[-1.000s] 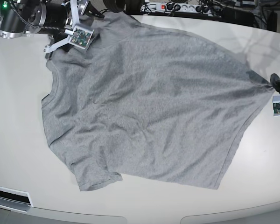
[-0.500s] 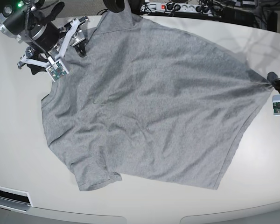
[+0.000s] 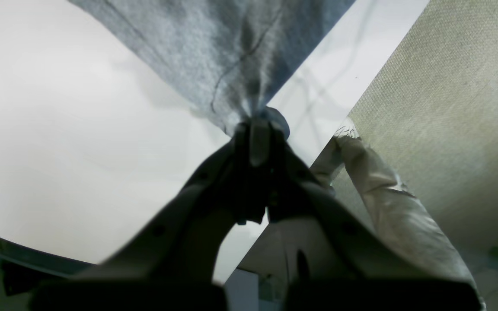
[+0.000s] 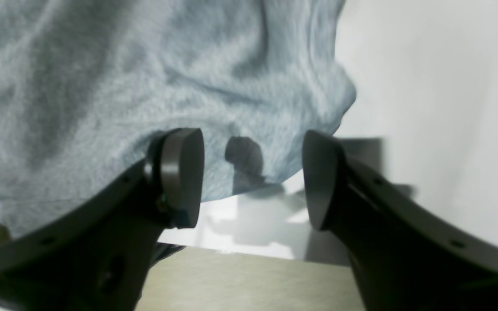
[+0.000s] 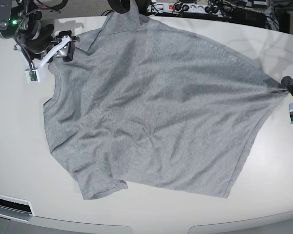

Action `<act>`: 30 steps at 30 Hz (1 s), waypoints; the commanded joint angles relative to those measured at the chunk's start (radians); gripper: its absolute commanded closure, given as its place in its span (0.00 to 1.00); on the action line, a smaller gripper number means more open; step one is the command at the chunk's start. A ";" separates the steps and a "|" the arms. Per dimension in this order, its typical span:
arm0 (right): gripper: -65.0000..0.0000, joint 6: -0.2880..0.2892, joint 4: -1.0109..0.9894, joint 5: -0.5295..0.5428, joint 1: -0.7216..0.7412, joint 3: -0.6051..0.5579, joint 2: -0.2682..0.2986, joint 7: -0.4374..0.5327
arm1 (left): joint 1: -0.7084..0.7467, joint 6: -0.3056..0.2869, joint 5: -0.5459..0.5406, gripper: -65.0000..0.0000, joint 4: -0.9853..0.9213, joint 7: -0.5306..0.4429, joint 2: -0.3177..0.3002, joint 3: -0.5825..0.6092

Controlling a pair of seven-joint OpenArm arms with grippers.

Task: Layout the t-shirt on the table in an organized manner, then fold the t-shirt properly
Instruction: 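Regrasp the shirt corner with the right gripper and pull it taut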

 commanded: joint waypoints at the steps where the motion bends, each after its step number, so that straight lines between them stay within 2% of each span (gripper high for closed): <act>1: 0.44 0.025 -0.006 0.037 0.009 0.033 -0.007 0.016 | -0.014 -0.001 -0.004 1.00 0.002 -0.001 -0.026 -0.015; 3: 0.44 0.078 -0.047 0.088 0.026 0.086 -0.033 0.015 | -0.014 -0.001 -0.008 1.00 0.002 -0.001 -0.026 -0.015; 6: 0.44 0.127 -0.114 0.141 0.053 0.133 -0.054 0.016 | -0.014 -0.001 -0.031 1.00 0.002 -0.001 -0.021 -0.015; 11: 0.44 0.139 -0.308 0.134 0.123 0.141 -0.058 0.019 | -0.014 -0.001 -0.047 1.00 0.002 -0.001 -0.021 -0.015; 17: 0.45 0.212 -0.431 0.138 0.175 0.141 -0.058 0.011 | -0.014 -0.001 -0.048 1.00 0.002 -0.001 -0.021 -0.015; 19: 0.54 0.232 -0.431 0.140 0.175 0.141 -0.057 0.007 | -0.014 -0.001 -0.048 1.00 0.002 0.000 -0.021 -0.015; 20: 0.65 0.245 -0.431 0.139 0.175 0.141 -0.055 -0.002 | -0.014 -0.001 -0.047 1.00 0.002 0.000 -0.021 -0.015; 22: 0.94 0.283 -0.431 0.137 0.177 0.142 -0.048 -0.019 | -0.014 -0.001 -0.048 1.00 0.002 0.000 -0.022 -0.015; 23: 1.00 0.296 -0.431 0.138 0.177 0.142 -0.042 -0.028 | -0.014 -0.001 -0.047 1.00 0.002 0.000 -0.021 -0.015; 27: 1.00 0.288 -0.411 0.131 0.177 0.144 -0.016 -0.028 | -0.014 -0.001 -0.048 1.00 0.002 -0.001 -0.021 -0.015; 30: 1.00 0.238 -0.362 0.066 0.177 0.165 -0.013 -0.027 | -0.014 -0.001 -0.082 1.00 0.002 0.002 -0.022 -0.015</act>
